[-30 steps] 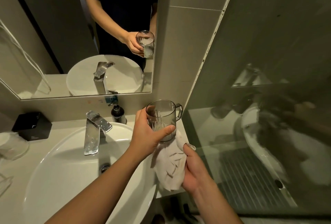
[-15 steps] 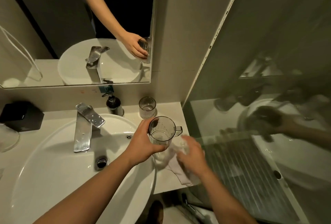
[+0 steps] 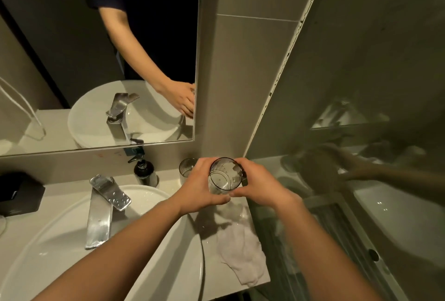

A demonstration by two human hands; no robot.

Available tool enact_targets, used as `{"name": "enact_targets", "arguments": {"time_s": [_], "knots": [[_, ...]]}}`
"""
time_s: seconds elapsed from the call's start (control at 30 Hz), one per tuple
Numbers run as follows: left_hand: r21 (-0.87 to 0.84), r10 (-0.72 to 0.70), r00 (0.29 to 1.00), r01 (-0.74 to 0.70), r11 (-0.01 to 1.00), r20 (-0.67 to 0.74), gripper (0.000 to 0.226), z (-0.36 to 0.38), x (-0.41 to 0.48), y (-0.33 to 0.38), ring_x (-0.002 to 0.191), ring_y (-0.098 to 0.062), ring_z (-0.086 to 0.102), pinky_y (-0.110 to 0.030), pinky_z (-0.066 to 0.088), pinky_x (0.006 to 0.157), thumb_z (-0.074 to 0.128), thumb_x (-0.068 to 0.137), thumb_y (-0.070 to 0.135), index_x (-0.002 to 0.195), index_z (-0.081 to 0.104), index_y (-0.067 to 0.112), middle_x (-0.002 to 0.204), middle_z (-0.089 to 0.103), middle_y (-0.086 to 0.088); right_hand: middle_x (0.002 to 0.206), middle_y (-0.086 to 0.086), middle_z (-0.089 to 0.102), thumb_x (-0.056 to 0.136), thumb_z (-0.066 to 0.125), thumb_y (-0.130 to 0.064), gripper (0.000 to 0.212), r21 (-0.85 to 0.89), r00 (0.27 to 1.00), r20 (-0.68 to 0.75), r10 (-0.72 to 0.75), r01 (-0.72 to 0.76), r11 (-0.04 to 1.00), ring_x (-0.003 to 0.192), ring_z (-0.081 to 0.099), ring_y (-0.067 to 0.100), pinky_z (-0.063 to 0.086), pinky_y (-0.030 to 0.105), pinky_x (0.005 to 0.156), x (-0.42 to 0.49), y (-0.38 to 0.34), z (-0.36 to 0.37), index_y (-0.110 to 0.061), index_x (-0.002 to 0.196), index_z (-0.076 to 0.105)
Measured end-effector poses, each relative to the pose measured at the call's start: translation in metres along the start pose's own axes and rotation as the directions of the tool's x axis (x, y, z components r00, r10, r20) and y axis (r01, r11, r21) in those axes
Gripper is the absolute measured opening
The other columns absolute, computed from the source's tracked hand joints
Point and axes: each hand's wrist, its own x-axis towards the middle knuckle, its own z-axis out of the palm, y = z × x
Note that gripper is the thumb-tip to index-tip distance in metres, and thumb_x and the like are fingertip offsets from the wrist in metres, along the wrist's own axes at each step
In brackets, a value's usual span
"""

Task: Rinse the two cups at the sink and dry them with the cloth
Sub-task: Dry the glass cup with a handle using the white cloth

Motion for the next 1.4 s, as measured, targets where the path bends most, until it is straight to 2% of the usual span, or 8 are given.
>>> {"name": "enact_targets", "arguments": {"time_s": [0.1, 0.2, 0.33, 0.5, 0.7, 0.93, 1.3, 1.4], "knots": [[0.163, -0.033, 0.998, 0.041, 0.986, -0.053, 0.1, -0.007, 0.025, -0.007, 0.124, -0.019, 0.048, -0.041, 0.04, 0.109, 0.082, 0.057, 0.057, 0.145, 0.046, 0.028, 0.13, 0.052, 0.003, 0.122, -0.01, 0.064, 0.068, 0.094, -0.033, 0.081, -0.011, 1.0, -0.001, 0.031, -0.031, 0.999, 0.112, 0.062, 0.014, 0.053, 0.038, 0.098, 0.021, 0.008, -0.005, -0.027, 0.137, 0.052], [0.223, -0.069, 0.996, 0.08, 0.971, -0.055, 0.097, -0.008, 0.045, -0.014, 0.122, -0.021, 0.053, -0.04, 0.04, 0.105, 0.09, 0.059, 0.054, 0.141, 0.049, 0.02, 0.132, 0.06, 0.0, 0.127, -0.003, 0.065, 0.069, 0.094, -0.033, 0.083, -0.07, 0.998, 0.02, 0.056, -0.055, 0.996, 0.114, 0.061, 0.018, 0.052, 0.038, 0.097, 0.043, 0.013, -0.007, -0.023, 0.139, 0.051], [0.285, -0.086, 0.996, 0.088, 0.955, -0.019, 0.1, -0.009, 0.063, -0.032, 0.119, -0.023, 0.056, -0.042, 0.04, 0.104, 0.078, 0.055, 0.068, 0.139, 0.051, 0.02, 0.129, 0.063, 0.001, 0.127, 0.001, 0.066, 0.069, 0.094, -0.027, 0.081, -0.07, 0.996, 0.057, 0.07, -0.066, 0.995, 0.114, 0.062, 0.022, 0.05, 0.034, 0.092, 0.069, 0.018, 0.0, -0.019, 0.138, 0.053], [0.279, -0.077, 0.997, 0.068, 0.958, 0.02, 0.09, -0.008, 0.074, -0.063, 0.107, -0.021, 0.063, -0.038, 0.049, 0.095, 0.08, 0.058, 0.066, 0.132, 0.058, 0.021, 0.119, 0.068, 0.002, 0.107, -0.005, 0.06, 0.072, 0.092, -0.022, 0.07, -0.058, 0.989, 0.109, 0.104, -0.098, 0.993, 0.099, 0.058, 0.017, 0.041, 0.027, 0.08, 0.096, 0.032, 0.019, -0.017, 0.132, 0.055], [0.353, -0.026, 0.999, 0.011, 0.936, 0.036, 0.079, -0.011, 0.09, -0.08, 0.097, -0.019, 0.064, -0.031, 0.046, 0.083, 0.082, 0.064, 0.066, 0.129, 0.064, 0.026, 0.109, 0.071, 0.003, 0.127, 0.003, 0.064, 0.069, 0.093, -0.026, 0.085, -0.051, 0.98, 0.133, 0.148, -0.142, 0.989, 0.108, 0.059, 0.021, 0.045, 0.029, 0.086, 0.122, 0.045, 0.035, -0.019, 0.141, 0.049], [0.442, -0.094, 0.993, 0.053, 0.896, 0.072, 0.079, -0.002, 0.105, -0.091, 0.106, -0.022, 0.064, -0.038, 0.049, 0.092, 0.086, 0.065, 0.061, 0.133, 0.061, 0.031, 0.115, 0.07, 0.001, 0.128, 0.005, 0.065, 0.067, 0.095, -0.022, 0.084, -0.047, 0.972, 0.157, 0.176, -0.17, 0.984, 0.114, 0.062, 0.025, 0.05, 0.033, 0.093, 0.14, 0.061, 0.045, -0.019, 0.139, 0.051], [0.574, -0.184, 0.977, 0.091, 0.814, 0.106, 0.079, 0.004, 0.109, -0.094, 0.114, -0.026, 0.061, -0.038, 0.045, 0.098, 0.087, 0.071, 0.055, 0.137, 0.058, 0.023, 0.122, 0.066, -0.003, 0.126, 0.004, 0.065, 0.069, 0.094, -0.017, 0.08, -0.008, 0.96, 0.201, 0.196, -0.199, 0.98, 0.104, 0.059, 0.018, 0.045, 0.026, 0.083, 0.147, 0.073, 0.057, -0.019, 0.137, 0.051], [0.634, -0.184, 0.977, 0.076, 0.77, 0.106, 0.078, 0.004, 0.11, -0.092, 0.115, -0.026, 0.06, -0.038, 0.044, 0.101, 0.084, 0.074, 0.057, 0.136, 0.056, 0.019, 0.123, 0.065, -0.004, 0.125, 0.004, 0.063, 0.07, 0.093, -0.013, 0.081, -0.013, 0.958, 0.214, 0.19, -0.191, 0.981, 0.101, 0.058, 0.017, 0.046, 0.013, 0.069, 0.149, 0.074, 0.057, -0.018, 0.138, 0.05]]}}
